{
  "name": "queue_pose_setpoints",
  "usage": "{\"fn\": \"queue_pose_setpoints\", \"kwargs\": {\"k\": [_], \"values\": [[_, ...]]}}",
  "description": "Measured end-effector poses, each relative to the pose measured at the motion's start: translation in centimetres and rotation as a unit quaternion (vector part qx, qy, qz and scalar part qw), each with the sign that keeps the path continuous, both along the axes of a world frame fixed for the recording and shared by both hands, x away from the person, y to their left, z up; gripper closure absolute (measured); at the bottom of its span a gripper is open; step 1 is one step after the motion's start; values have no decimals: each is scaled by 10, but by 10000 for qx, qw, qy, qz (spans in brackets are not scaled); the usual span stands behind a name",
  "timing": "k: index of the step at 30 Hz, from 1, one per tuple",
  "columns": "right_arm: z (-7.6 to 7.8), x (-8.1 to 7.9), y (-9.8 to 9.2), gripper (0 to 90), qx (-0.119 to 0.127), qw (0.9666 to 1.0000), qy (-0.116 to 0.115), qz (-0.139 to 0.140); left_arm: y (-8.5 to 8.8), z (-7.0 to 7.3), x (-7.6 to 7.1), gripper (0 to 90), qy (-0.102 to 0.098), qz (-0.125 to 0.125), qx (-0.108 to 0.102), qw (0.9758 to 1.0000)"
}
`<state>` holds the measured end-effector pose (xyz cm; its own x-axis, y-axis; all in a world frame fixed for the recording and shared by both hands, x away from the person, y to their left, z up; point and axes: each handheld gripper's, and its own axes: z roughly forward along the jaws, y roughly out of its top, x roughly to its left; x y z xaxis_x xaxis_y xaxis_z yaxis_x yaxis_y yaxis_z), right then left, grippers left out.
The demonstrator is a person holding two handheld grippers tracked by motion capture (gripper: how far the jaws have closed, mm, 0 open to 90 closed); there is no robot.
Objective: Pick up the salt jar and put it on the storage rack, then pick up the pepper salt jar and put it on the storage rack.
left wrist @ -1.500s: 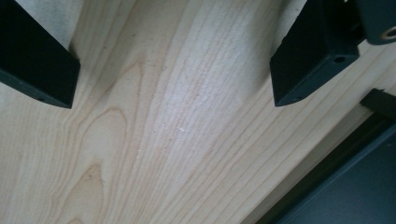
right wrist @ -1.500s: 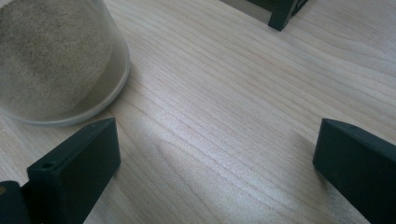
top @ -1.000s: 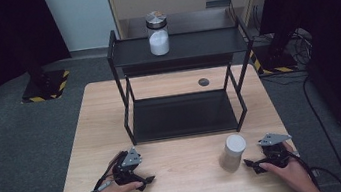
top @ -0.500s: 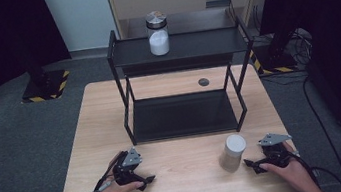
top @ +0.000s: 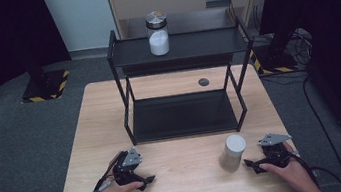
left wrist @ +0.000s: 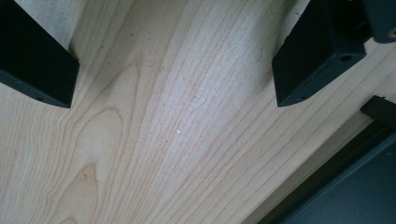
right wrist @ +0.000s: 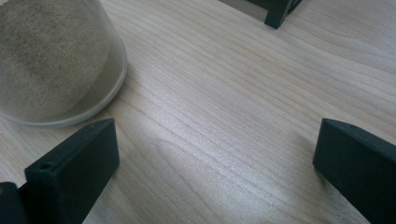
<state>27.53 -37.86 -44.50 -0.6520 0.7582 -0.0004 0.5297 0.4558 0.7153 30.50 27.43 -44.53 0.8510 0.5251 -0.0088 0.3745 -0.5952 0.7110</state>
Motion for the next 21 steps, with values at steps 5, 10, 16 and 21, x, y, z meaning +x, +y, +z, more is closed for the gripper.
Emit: {"fn": "queue_pose_setpoints", "kwargs": {"k": [5,10,16,21], "values": [[0,0,0,11,-1,10000,4,-4,0,0,-1,0,-6,10,3,10000],[2,2,-1,27,-13,10000,52,45,0,0,-1,0,-8,22,2,10000],[9,1,-4,58,-72,9998,-28,192,0,0,-1,0,-8,22,2,10000],[17,3,-9,56,-21,9993,27,363,0,0,-1,0,-8,23,2,10000]]}}
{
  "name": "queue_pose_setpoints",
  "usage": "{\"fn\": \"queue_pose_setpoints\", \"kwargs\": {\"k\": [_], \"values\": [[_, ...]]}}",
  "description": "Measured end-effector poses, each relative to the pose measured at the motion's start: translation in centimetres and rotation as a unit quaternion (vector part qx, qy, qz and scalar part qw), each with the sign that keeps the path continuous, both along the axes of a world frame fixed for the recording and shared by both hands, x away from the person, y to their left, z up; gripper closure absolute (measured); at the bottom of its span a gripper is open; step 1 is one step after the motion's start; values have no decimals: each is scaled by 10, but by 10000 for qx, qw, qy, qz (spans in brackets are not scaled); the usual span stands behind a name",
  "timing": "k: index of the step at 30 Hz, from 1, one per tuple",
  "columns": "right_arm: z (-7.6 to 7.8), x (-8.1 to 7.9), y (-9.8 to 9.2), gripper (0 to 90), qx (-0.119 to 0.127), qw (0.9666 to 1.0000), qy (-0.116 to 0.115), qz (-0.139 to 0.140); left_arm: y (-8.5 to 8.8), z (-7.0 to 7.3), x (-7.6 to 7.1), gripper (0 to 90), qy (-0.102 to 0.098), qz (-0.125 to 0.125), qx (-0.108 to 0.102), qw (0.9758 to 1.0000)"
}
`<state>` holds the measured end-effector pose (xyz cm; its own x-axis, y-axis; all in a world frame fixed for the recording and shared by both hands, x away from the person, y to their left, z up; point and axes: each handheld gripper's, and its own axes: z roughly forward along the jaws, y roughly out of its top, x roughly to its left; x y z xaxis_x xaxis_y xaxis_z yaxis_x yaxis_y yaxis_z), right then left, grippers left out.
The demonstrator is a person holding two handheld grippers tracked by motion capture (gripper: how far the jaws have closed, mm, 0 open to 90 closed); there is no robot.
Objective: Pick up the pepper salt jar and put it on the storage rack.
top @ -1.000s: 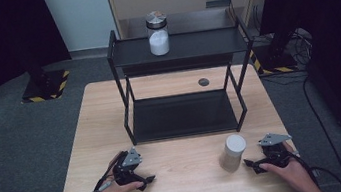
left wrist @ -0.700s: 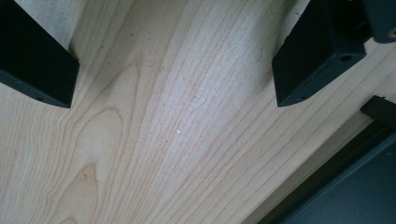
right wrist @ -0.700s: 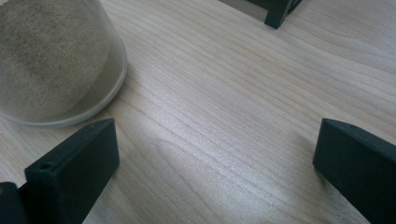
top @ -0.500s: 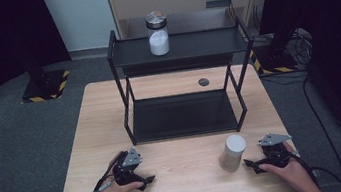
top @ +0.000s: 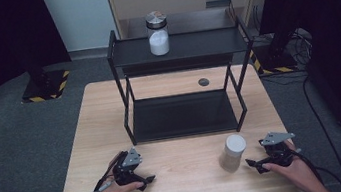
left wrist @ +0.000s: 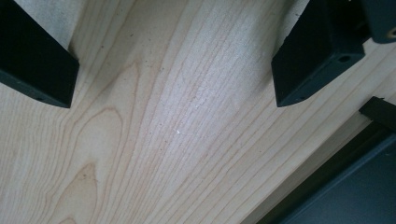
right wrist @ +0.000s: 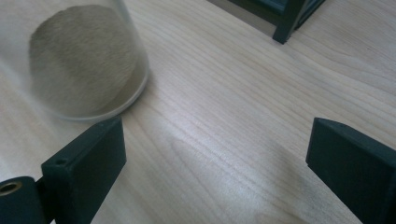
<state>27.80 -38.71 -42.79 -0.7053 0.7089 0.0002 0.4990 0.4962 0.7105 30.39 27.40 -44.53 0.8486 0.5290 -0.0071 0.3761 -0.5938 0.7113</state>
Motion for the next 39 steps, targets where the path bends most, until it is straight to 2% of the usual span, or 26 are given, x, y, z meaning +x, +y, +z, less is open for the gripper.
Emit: {"fn": "queue_pose_setpoints", "kwargs": {"k": [18,30,39], "values": [[20,-2,-5,59,14,9986,-12,529,0,0,0,0,-1,3,0,10000],[28,-6,-3,61,190,9967,-45,792,0,0,-1,0,-5,2,2,10000],[29,-9,-2,61,416,9954,-92,863,0,0,-1,0,-3,-2,-6,10000]]}}
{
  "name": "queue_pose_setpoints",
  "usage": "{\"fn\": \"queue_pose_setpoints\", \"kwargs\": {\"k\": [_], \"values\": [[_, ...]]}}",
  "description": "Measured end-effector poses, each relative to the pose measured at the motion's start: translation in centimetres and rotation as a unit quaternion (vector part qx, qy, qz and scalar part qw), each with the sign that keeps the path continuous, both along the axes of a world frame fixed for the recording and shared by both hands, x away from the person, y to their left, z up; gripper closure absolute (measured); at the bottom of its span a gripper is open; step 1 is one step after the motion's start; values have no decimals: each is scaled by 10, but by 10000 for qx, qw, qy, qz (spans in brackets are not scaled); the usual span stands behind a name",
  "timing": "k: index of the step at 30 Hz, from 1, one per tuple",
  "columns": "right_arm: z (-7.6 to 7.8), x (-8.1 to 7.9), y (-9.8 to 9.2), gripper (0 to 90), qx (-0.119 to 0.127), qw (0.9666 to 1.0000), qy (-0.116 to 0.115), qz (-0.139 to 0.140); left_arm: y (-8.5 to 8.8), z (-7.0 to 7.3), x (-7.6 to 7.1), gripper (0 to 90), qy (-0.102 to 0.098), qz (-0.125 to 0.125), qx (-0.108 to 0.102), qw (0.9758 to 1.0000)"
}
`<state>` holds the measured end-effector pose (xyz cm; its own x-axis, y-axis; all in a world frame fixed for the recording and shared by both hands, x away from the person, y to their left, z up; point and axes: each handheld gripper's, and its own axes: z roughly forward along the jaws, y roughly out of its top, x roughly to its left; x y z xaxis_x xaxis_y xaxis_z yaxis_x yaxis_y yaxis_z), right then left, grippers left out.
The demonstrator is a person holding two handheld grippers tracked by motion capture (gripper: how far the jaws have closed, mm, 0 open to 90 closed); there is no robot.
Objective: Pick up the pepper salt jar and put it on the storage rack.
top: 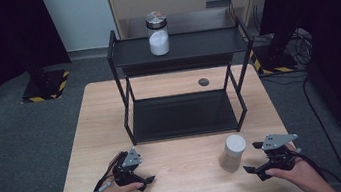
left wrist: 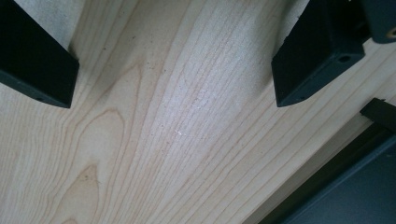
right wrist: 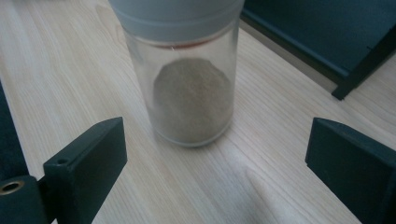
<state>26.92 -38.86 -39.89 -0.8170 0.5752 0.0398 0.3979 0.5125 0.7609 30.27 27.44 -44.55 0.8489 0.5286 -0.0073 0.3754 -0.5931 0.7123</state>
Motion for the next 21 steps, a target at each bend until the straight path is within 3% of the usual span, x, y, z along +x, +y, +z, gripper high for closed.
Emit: {"fn": "queue_pose_setpoints", "kwargs": {"k": [21], "values": [[-1,1,8,66,462,9988,-185,41,0,0,0,0,-1,-11,10,10000]]}}
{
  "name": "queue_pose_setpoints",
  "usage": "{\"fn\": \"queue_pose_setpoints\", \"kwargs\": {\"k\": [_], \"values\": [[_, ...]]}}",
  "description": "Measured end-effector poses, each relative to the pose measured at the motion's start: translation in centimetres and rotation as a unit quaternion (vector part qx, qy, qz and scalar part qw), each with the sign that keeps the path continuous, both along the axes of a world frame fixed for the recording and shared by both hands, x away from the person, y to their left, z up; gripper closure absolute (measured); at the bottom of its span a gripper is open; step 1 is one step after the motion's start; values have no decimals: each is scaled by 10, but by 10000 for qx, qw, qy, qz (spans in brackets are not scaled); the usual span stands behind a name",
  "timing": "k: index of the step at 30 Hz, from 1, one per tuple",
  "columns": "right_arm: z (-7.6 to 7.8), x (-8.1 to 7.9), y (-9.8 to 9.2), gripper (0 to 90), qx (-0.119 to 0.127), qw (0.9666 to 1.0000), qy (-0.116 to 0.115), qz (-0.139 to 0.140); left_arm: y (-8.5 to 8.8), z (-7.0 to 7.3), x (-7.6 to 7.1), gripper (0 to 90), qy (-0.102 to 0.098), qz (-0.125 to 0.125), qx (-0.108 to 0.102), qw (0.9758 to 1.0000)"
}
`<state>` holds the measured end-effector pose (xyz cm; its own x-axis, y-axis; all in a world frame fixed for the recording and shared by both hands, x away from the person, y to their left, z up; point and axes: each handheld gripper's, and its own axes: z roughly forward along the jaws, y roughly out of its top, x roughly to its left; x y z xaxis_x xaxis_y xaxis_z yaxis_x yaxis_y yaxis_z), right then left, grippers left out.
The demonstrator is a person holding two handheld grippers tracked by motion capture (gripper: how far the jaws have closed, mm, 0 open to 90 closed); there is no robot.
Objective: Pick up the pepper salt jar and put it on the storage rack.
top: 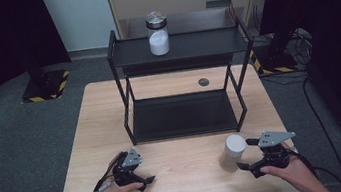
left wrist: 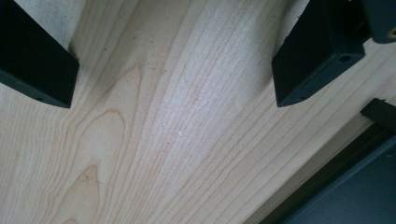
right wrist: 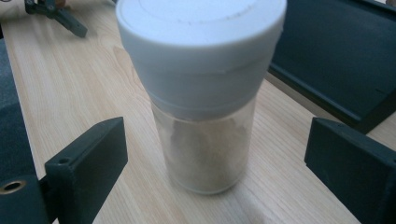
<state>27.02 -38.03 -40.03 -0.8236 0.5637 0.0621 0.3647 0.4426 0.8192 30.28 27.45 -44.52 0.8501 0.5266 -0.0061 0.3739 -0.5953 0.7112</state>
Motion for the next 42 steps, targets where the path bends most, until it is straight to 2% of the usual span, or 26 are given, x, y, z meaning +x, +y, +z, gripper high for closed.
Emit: {"fn": "queue_pose_setpoints", "kwargs": {"k": [10,16,34,42], "values": [[0,1,8,65,150,9998,-134,21,0,0,0,0,1,-3,1,10000],[-2,0,14,123,168,9996,-224,5,0,0,0,0,-1,-11,3,10000],[-13,-2,16,268,522,9980,-349,-71,0,0,0,0,-1,-10,2,10000],[-18,-6,16,344,556,9972,-482,-135,0,0,0,0,-1,-11,2,10000]]}}
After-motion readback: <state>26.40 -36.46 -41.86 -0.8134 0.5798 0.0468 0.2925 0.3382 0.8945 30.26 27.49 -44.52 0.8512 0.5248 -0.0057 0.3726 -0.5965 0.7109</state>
